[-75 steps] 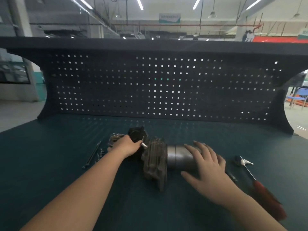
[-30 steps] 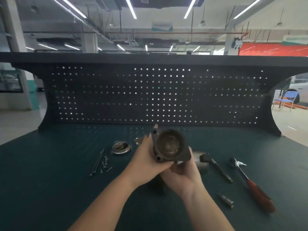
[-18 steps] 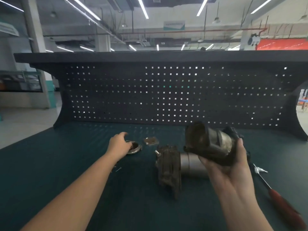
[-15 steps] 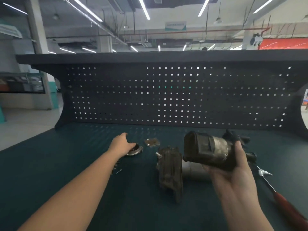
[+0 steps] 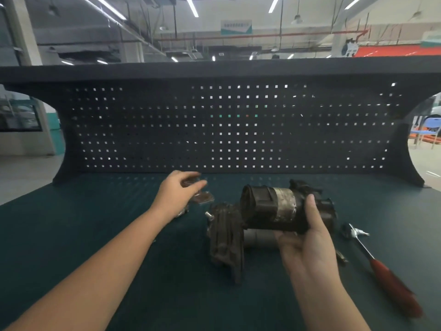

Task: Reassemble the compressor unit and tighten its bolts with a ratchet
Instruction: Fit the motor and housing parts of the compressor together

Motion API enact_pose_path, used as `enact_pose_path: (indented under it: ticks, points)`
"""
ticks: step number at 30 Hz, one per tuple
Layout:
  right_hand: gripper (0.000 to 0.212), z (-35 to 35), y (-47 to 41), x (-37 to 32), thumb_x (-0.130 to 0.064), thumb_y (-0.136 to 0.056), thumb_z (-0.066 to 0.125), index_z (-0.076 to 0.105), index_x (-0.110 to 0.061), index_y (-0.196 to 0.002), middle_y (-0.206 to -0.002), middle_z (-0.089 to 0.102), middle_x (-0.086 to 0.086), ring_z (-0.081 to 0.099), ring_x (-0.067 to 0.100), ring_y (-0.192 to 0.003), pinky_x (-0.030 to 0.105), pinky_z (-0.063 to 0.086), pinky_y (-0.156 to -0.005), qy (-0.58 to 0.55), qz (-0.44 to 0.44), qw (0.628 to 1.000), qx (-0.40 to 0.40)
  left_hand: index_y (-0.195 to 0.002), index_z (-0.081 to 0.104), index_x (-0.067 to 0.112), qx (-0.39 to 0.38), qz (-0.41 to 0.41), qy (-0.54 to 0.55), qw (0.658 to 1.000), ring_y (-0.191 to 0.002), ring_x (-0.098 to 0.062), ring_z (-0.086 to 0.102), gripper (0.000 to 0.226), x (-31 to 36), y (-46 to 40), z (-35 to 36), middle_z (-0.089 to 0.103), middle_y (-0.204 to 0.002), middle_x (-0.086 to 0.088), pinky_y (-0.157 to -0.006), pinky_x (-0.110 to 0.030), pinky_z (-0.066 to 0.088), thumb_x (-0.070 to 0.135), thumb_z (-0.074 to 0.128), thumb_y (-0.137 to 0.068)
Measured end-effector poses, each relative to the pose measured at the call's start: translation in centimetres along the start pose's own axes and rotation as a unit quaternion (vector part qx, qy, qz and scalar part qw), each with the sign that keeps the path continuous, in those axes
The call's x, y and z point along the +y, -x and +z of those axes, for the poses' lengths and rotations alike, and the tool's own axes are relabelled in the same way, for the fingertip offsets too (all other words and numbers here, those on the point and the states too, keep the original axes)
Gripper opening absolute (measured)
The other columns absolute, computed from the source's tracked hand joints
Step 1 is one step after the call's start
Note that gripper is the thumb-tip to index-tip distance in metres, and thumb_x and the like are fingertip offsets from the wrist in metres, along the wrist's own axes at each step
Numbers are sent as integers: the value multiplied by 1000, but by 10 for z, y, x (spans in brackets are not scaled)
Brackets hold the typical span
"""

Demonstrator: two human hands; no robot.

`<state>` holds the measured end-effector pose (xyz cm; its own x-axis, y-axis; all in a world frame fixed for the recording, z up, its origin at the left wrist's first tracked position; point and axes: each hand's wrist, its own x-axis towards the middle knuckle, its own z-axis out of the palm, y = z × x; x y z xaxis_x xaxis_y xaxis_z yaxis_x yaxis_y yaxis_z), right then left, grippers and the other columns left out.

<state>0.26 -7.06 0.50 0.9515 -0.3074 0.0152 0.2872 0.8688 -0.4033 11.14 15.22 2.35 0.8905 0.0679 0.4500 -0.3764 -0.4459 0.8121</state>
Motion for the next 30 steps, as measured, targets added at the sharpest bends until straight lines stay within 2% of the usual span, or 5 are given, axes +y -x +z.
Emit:
enact_pose_path:
  ticks: [6, 16, 22, 27, 30]
  points:
    - [38, 0, 4, -3, -27, -84, 71, 64, -7, -115, -106, 73, 8, 72, 19, -93, 46, 56, -83, 37, -35, 998, 45, -135, 50, 40, -186, 115, -105, 970, -101, 14, 55, 80, 48, 74, 17, 60, -107, 31, -84, 3, 36, 40, 87, -64]
    - [33, 2, 9, 2, -28, -85, 72, 64, -3, -105, -87, 75, 11, 73, 25, -76, 44, 58, -62, 66, 36, 995, 67, -97, 26, 43, -161, 124, -76, 976, -92, -15, 61, 76, 69, 91, 24, 56, -110, 3, -83, -34, 52, 69, 78, -49]
    - [39, 4, 11, 7, -30, -81, 76, 63, -4, -108, -91, 75, 13, 73, 28, -79, 49, 59, -68, 87, 65, 992, 60, -122, 26, 29, -120, 201, -141, 962, -73, -5, 50, 93, 77, 88, 27, 42, -112, 6, -70, -33, 47, 98, 11, -61]
    - [31, 2, 14, 10, -30, -83, 74, 66, -7, -102, -90, 75, 11, 74, 27, -78, 51, 58, -73, 66, 72, 993, 73, -135, 32, 23, -24, 172, -90, 981, -112, -11, 44, 102, 79, 93, 54, 34, -120, 9, -102, -33, 37, 91, -5, -69]
    - [30, 4, 15, 14, -30, -85, 71, 65, -9, -106, -92, 75, 10, 73, 28, -80, 53, 58, -73, 28, 81, 992, 97, -118, 42, 33, 7, 91, 82, 992, -128, -6, 33, 71, 86, 93, 67, 40, -125, 11, -117, -34, 22, 80, 4, -80]
